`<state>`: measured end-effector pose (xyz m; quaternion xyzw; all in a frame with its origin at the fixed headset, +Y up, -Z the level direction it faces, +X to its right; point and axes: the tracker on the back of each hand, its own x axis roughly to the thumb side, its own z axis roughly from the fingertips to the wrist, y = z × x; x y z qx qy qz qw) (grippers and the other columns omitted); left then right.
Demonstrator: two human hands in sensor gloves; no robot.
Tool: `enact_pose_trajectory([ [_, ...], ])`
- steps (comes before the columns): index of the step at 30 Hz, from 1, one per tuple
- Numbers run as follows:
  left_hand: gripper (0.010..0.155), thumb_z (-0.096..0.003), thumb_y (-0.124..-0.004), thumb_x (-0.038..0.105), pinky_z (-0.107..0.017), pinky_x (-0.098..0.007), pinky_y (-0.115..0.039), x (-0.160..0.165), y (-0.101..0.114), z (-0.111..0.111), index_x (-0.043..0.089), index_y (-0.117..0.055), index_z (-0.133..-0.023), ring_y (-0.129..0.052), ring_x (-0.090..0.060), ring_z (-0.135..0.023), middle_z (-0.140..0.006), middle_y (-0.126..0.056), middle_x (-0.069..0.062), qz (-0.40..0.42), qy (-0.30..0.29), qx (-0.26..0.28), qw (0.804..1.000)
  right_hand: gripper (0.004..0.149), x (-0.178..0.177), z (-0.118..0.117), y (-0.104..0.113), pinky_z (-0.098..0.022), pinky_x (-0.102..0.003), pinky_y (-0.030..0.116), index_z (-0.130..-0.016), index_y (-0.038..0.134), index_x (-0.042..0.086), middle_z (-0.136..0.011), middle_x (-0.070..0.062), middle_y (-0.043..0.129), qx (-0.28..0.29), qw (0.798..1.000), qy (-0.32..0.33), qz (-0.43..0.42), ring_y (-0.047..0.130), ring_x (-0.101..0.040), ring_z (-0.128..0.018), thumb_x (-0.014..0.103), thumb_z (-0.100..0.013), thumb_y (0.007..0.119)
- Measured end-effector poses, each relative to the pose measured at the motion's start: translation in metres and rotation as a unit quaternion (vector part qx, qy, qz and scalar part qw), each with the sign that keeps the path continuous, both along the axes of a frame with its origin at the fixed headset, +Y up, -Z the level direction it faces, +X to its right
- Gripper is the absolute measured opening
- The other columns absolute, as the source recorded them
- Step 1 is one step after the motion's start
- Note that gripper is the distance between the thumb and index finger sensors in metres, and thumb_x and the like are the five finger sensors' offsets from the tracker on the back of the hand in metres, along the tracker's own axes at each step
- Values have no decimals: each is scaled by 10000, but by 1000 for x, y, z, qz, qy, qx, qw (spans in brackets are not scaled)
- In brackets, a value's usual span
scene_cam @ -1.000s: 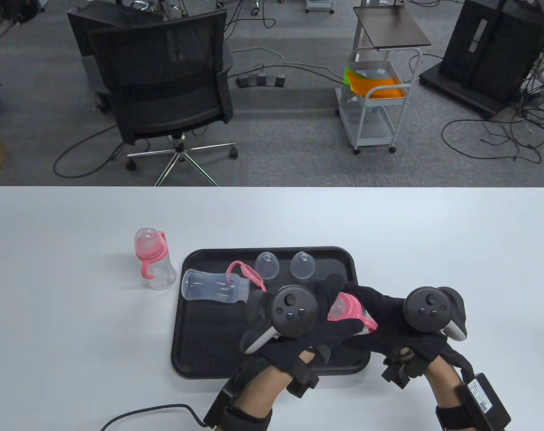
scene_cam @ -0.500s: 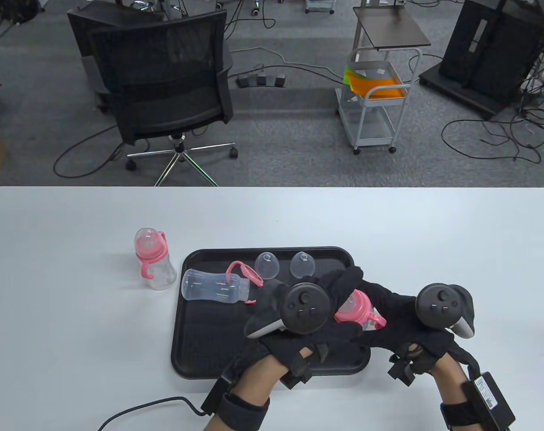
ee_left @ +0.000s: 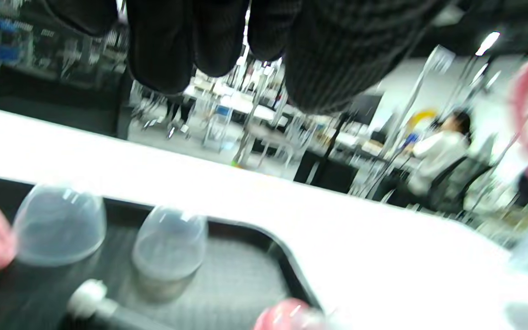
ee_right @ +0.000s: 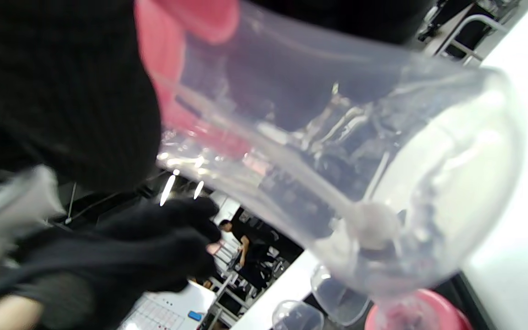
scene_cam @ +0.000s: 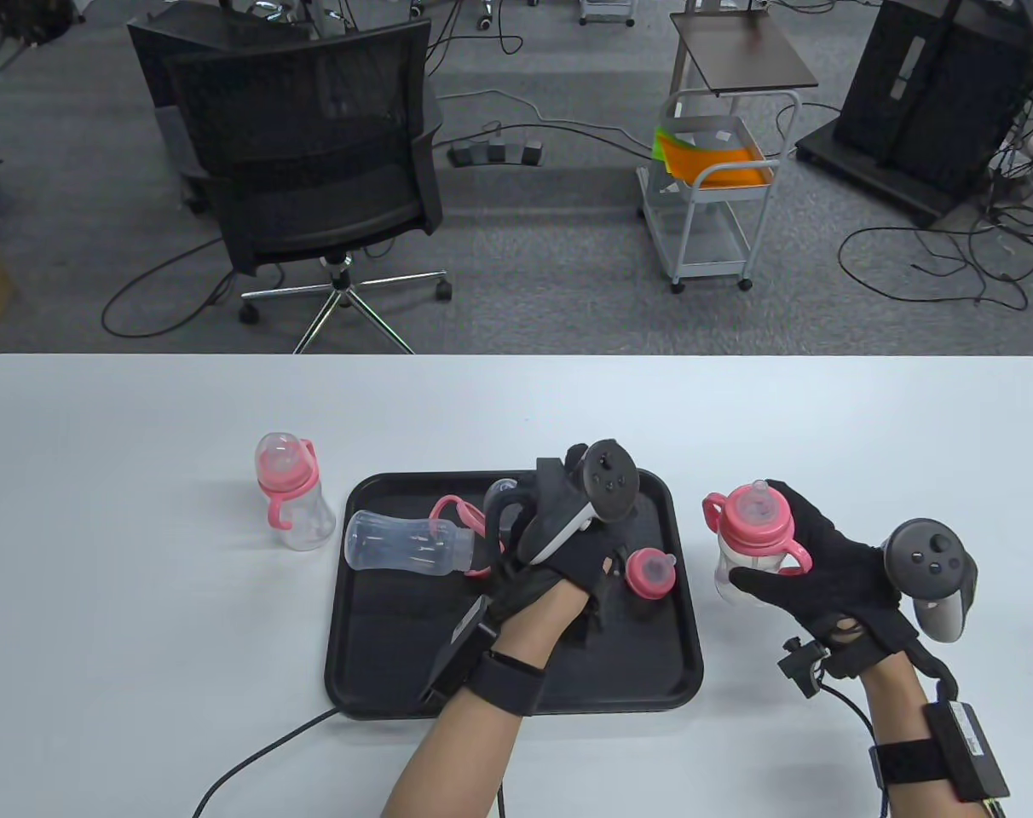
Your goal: Assemble baby bottles from components
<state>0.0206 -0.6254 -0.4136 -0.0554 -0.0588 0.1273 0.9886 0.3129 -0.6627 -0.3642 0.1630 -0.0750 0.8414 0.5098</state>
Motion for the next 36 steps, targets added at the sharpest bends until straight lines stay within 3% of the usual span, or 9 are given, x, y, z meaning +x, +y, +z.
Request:
enact_pose_trajectory([
  [2, 777, -512, -938, 476, -782, -681, -507, 6, -20, -14, 253, -543, -1143, -766, -380, -1025, -1164, -612, -79, -56, 23, -40, 997, 1003, 3, -1, -2, -708, -576, 763, -1059, 544, 139, -1025, -108, 711, -2, 1000, -6, -9, 861, -355, -918, 439, -266, 1081],
  [7, 844, -491, -953, 504, -799, -660, -466, 21, -49, -35, 296, -481, -1159, -716, -360, -1069, -1201, -541, -36, -152, 28, -61, 986, 1005, -2, 0, -1, -699, -581, 773, -1060, 538, 129, -1022, -117, 708, 3, 1000, -3, -17, 862, -361, -916, 439, -271, 1078],
  [14, 861, -486, -949, 537, -810, -646, -411, 32, -70, -54, 371, -444, -1165, -652, -395, -1086, -1237, -466, 24, -201, 43, -82, 975, 1007, -7, 1, -1, -703, -577, 765, -1061, 534, 131, -1026, -117, 701, 9, 1000, 0, -8, 856, -362, -921, 438, -270, 1076],
  [19, 808, -482, -948, 546, -810, -636, -391, 28, -84, -67, 409, -506, -1145, -693, -367, -1058, -1218, -531, 47, -193, 33, -124, 973, 1008, -7, -1, -5, -704, -580, 760, -1061, 532, 128, -1026, -119, 699, 5, 1000, 4, -11, 853, -368, -920, 432, -270, 1077],
  [23, 752, -474, -958, 552, -812, -632, -382, 28, -90, -70, 423, -584, -1114, -727, -354, -1030, -1176, -632, 50, -208, 38, -132, 969, 1005, -7, -1, -6, -703, -582, 758, -1061, 533, 127, -1025, -123, 700, 0, 1000, 6, -8, 852, -371, -919, 430, -272, 1076],
  [28, 807, -431, -982, 612, -811, -637, -376, 32, -98, -74, 427, -586, -1110, -735, -357, -1028, -1160, -681, 28, -224, 37, -145, 963, 1006, -8, 0, -3, -702, -579, 761, -1061, 535, 125, -1024, -122, 702, 5, 1000, 11, -11, 855, -371, -917, 433, -270, 1075],
  [36, 819, -385, -1025, 622, -806, -654, -402, 30, -79, -66, 366, -672, -1079, -834, -288, -962, -1086, -796, -18, -202, 25, -92, 975, 1006, -9, 1, -3, -702, -582, 760, -1060, 536, 126, -1024, -122, 703, 3, 1000, 15, -6, 854, -373, -918, 431, -269, 1076],
])
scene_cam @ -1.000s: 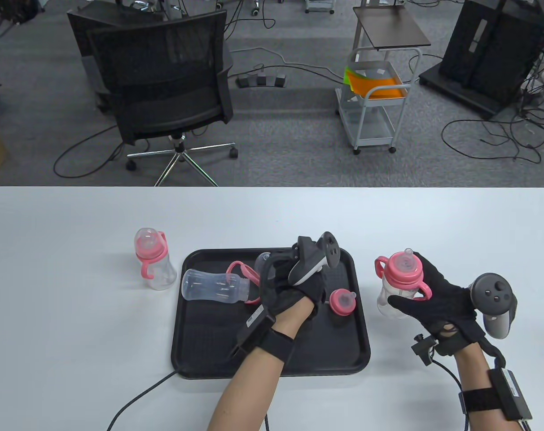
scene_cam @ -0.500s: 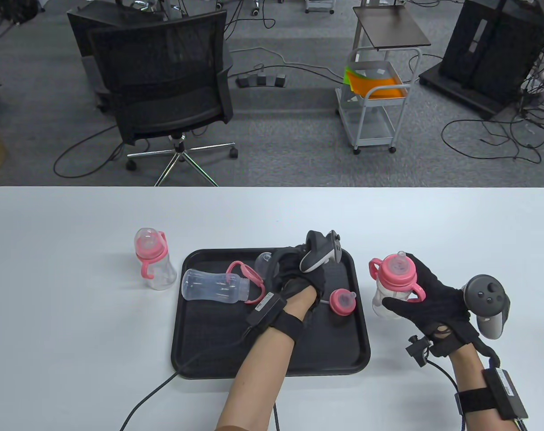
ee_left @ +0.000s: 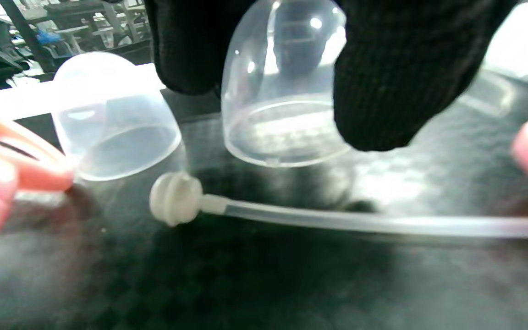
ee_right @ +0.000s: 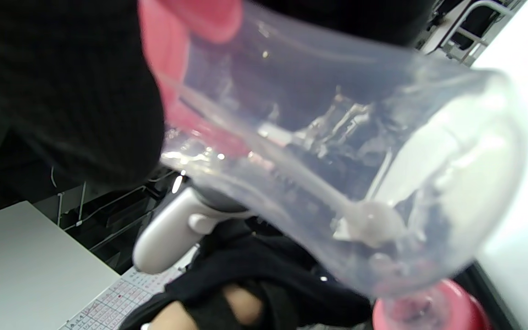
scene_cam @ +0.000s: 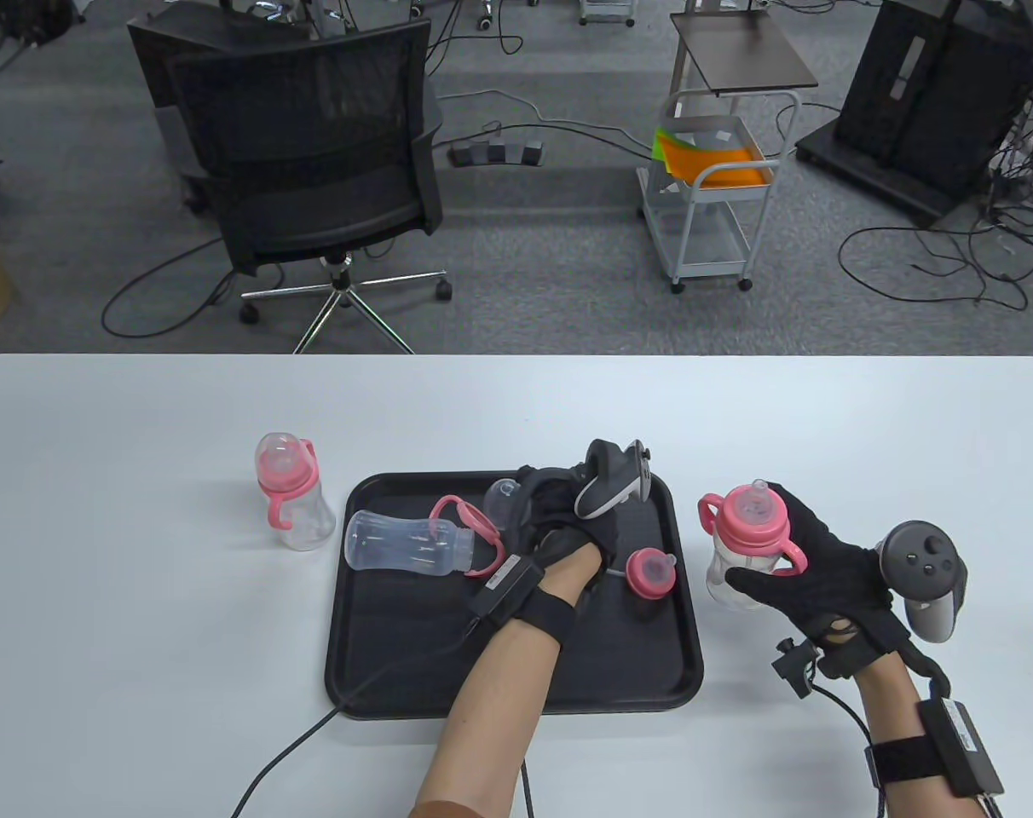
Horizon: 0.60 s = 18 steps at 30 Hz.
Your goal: Assemble baby bottles from components
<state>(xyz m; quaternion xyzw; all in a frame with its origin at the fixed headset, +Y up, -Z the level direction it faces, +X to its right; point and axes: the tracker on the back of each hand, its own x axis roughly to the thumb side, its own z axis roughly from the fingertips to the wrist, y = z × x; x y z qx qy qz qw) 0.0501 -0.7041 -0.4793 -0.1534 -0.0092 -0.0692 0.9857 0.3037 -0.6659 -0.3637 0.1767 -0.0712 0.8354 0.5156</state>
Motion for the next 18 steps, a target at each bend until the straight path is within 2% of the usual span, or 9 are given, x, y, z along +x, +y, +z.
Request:
enact_pose_trajectory([
  [5, 831, -374, -1024, 629, -780, -668, -440, -8, 33, 21, 328, -690, -1073, -869, -297, -930, -1057, -825, -75, 22, -34, 48, 998, 1006, 0, 0, 1, -702, -582, 763, -1061, 531, 125, -1024, -124, 701, 5, 1000, 1, -5, 853, -373, -919, 430, -272, 1076],
  [11, 835, -371, -1022, 631, -754, -681, -465, -33, 67, 54, 303, -700, -1068, -889, -312, -901, -1037, -841, -82, 64, -68, 91, 991, 1007, -3, 3, 2, -701, -584, 764, -1060, 531, 121, -1022, -129, 699, 19, 1000, -2, 3, 856, -375, -917, 429, -272, 1077],
  [18, 836, -371, -1021, 636, -744, -683, -488, -75, 110, 102, 290, -710, -1065, -907, -320, -874, -1020, -855, -97, 165, -105, 150, 969, 1005, -13, 9, 9, -693, -584, 770, -1058, 535, 116, -1017, -133, 703, 40, 999, 10, 7, 862, -375, -910, 430, -271, 1076],
])
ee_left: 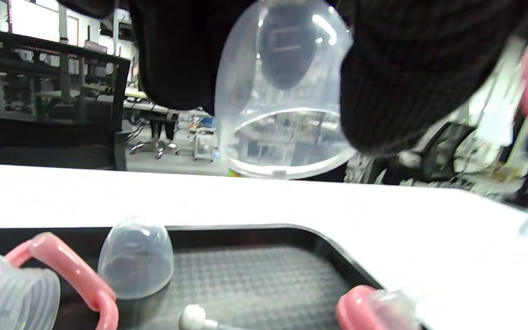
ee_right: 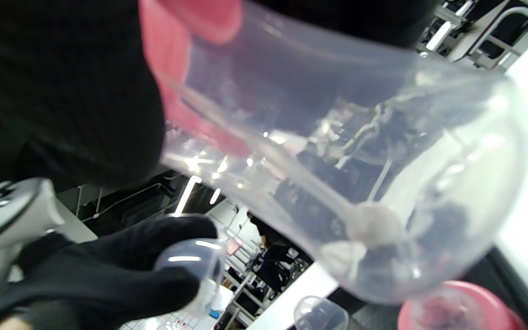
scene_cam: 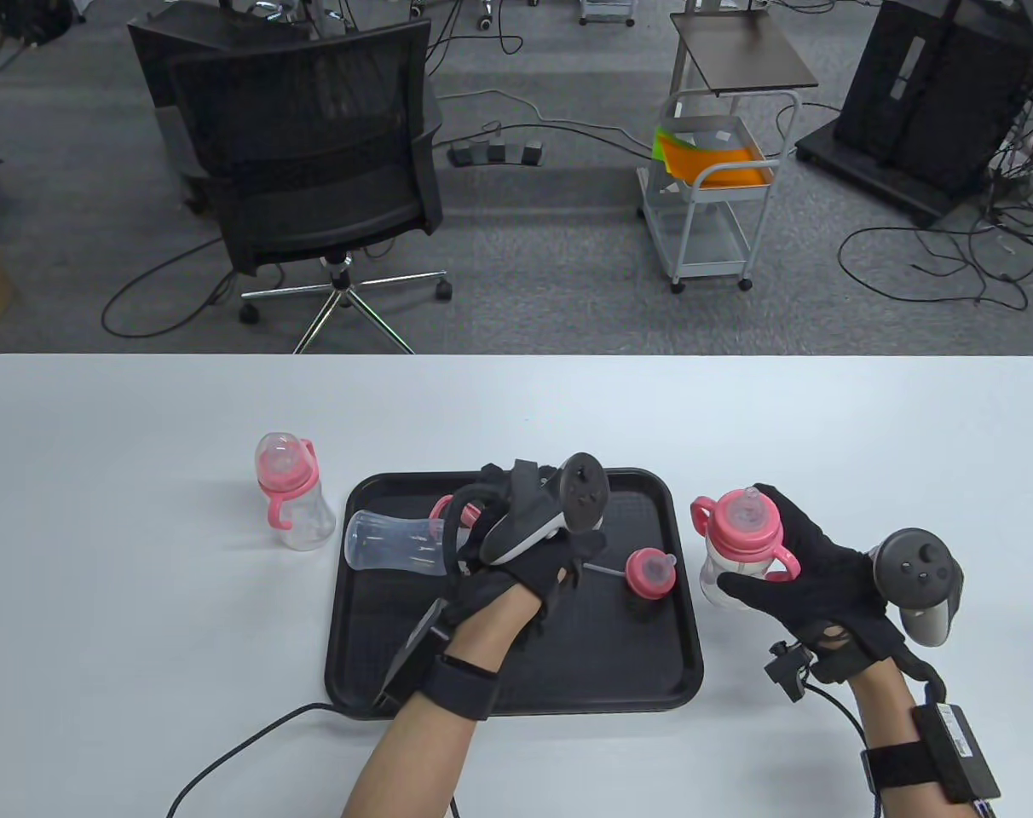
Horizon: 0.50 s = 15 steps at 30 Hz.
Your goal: Assemble baby bottles from components
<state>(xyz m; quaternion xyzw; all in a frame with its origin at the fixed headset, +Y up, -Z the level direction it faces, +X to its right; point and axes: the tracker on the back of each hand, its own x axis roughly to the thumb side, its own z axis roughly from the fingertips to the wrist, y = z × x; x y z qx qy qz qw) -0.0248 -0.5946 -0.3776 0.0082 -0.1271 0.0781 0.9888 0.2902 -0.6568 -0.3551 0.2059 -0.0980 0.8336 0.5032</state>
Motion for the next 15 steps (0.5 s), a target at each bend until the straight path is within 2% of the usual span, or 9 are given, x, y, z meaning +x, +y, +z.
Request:
enact_pose_trajectory([
  [5, 836, -378, -1022, 630, -738, -697, -488, -23, 26, 36, 276, -711, -1068, -912, -333, -862, -1019, -855, -111, 105, -52, 39, 992, 1006, -11, 6, 7, -697, -586, 764, -1060, 532, 119, -1021, -131, 700, 18, 1000, 11, 6, 856, -374, -916, 428, -272, 1076],
  [9, 836, -383, -1017, 632, -736, -708, -490, -28, 41, 59, 275, -706, -1072, -915, -332, -861, -1021, -853, -112, 173, -123, 66, 975, 1004, -26, 13, 13, -700, -582, 760, -1060, 531, 124, -1021, -127, 699, 38, 999, 27, 24, 850, -372, -920, 429, -273, 1075],
  [15, 838, -381, -1013, 640, -732, -715, -500, -25, 46, 80, 271, -711, -1071, -924, -332, -853, -1014, -862, -114, 245, -174, 117, 946, 1005, -48, 22, 19, -702, -580, 757, -1060, 530, 126, -1022, -125, 697, 57, 996, 50, 54, 841, -371, -926, 428, -271, 1074],
])
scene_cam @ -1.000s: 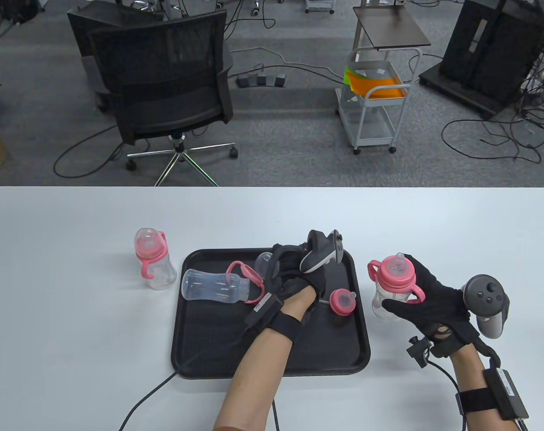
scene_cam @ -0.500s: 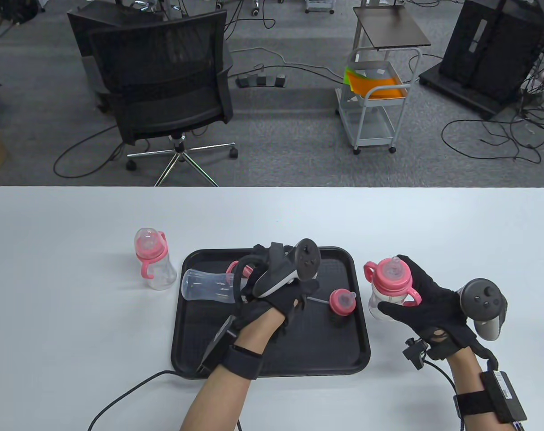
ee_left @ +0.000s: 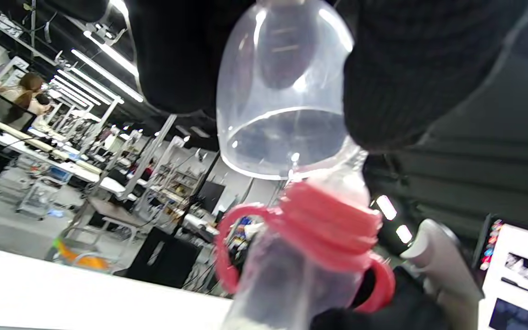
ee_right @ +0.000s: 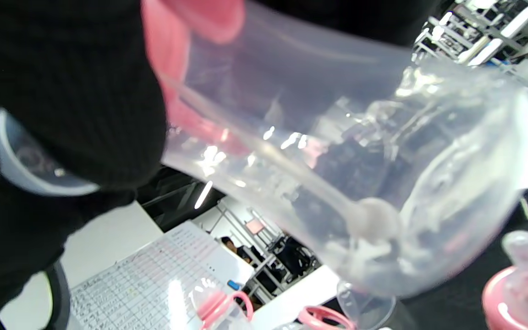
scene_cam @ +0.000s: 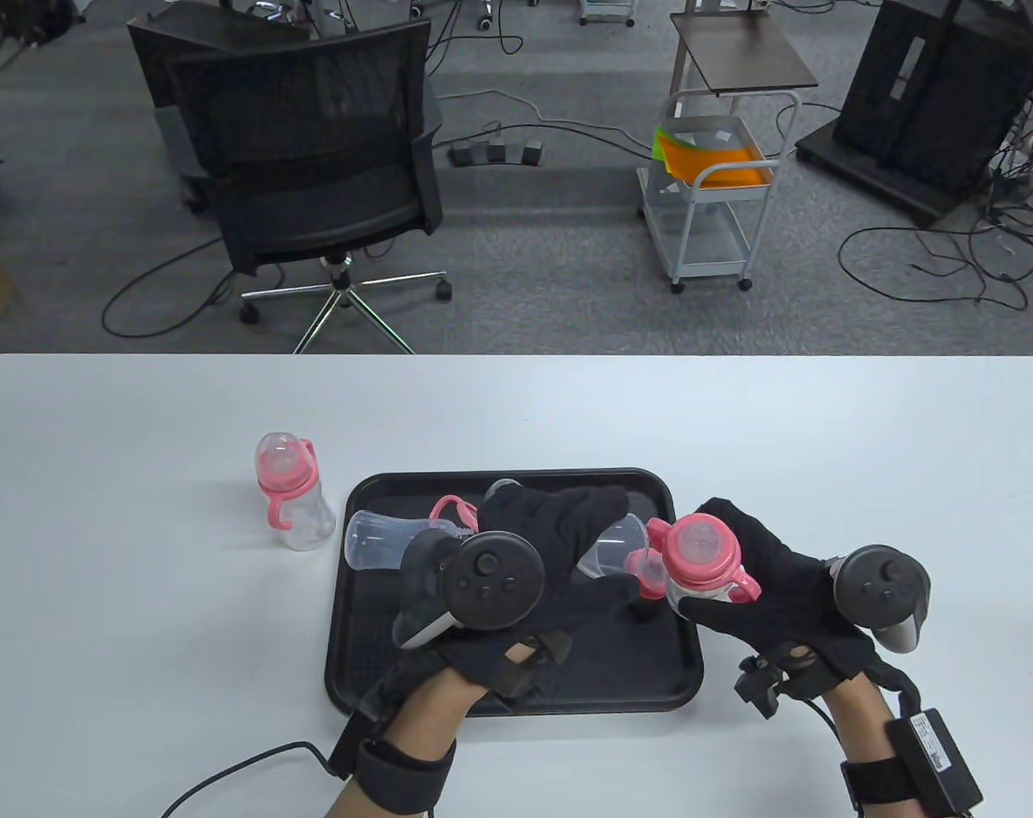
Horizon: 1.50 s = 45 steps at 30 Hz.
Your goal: Assemble baby bottles from components
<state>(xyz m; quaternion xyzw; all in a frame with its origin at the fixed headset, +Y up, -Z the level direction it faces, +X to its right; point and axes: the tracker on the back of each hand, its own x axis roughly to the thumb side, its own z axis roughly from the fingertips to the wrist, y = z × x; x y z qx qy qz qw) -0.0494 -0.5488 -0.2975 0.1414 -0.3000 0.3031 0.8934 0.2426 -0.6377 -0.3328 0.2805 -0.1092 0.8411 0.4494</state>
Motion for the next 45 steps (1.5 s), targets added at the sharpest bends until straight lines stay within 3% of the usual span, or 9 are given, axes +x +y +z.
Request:
enact_pose_trajectory([
  [7, 850, -370, -1019, 651, -735, -727, -485, 9, 1, 7, 275, -713, -1069, -924, -326, -855, -1012, -862, -107, -3, -29, 14, 999, 1006, -16, 6, 1, -701, -584, 756, -1060, 530, 123, -1021, -127, 696, 16, 999, 6, 43, 843, -373, -924, 425, -271, 1074],
  [14, 873, -340, -1030, 684, -737, -733, -481, 23, -4, 10, 290, -726, -1058, -917, -318, -849, -1001, -859, -86, -62, -6, 32, 998, 1004, -27, 12, 4, -697, -588, 757, -1059, 534, 118, -1018, -133, 699, 26, 998, 16, 60, 851, -380, -916, 423, -270, 1075],
  [19, 919, -317, -993, 732, -728, -733, -491, 21, -12, 6, 236, -739, -1049, -918, -319, -823, -962, -872, -87, -13, -4, 18, 1000, 1006, -29, 12, 3, -692, -588, 763, -1059, 532, 111, -1014, -141, 699, 21, 998, 17, 53, 857, -384, -909, 430, -271, 1069],
  [23, 914, -393, -852, 758, -730, -735, -458, 27, -28, -1, 187, -655, -1079, -833, -381, -829, -978, -766, -145, 30, -25, -13, 999, 997, -32, 14, 2, -683, -584, 778, -1057, 534, 96, -1004, -153, 707, 17, 998, 23, 50, 876, -388, -891, 446, -284, 1058],
  [25, 859, -448, -738, 784, -723, -737, -472, 30, -37, -3, 250, -557, -1096, -782, -398, -869, -1009, -705, -129, 52, -31, -20, 998, 998, -34, 16, 4, -681, -587, 778, -1054, 540, 89, -1000, -159, 711, 17, 999, 24, 37, 879, -392, -887, 445, -283, 1063],
  [29, 781, -486, -688, 757, -683, -801, -501, 32, -51, -11, 339, -471, -1108, -611, -583, -1005, -1159, -524, -132, 166, -84, -107, 977, 998, -37, 19, 8, -662, -588, 807, -1046, 552, 66, -986, -176, 728, 23, 999, 13, 34, 902, -400, -867, 451, -280, 1064],
  [32, 734, -508, -614, 776, -659, -816, -535, 31, -62, -16, 442, -395, -1124, -612, -595, -1000, -1189, -478, -122, 213, -116, -153, 958, 996, -38, 20, 10, -645, -588, 832, -1037, 568, 50, -973, -187, 744, 26, 999, 7, 35, 918, -409, -850, 451, -275, 1068],
  [41, 668, -533, -605, 732, -632, -855, -515, 27, -79, -23, 413, -472, -1105, -692, -522, -892, -1168, -511, -139, 300, -121, -159, 933, 986, -49, 18, 7, -621, -584, 857, -1021, 591, 18, -944, -222, 764, 8, 1000, 9, 27, 942, -426, -816, 455, -275, 1066],
  [45, 636, -547, -638, 698, -638, -891, -418, 28, -90, -25, 409, -518, -1101, -626, -560, -900, -1183, -501, -138, 365, -148, -214, 894, 980, -50, 22, 7, -597, -583, 879, -1010, 601, -8, -920, -252, 772, 8, 999, 9, 44, 959, -444, -782, 467, -283, 1053],
])
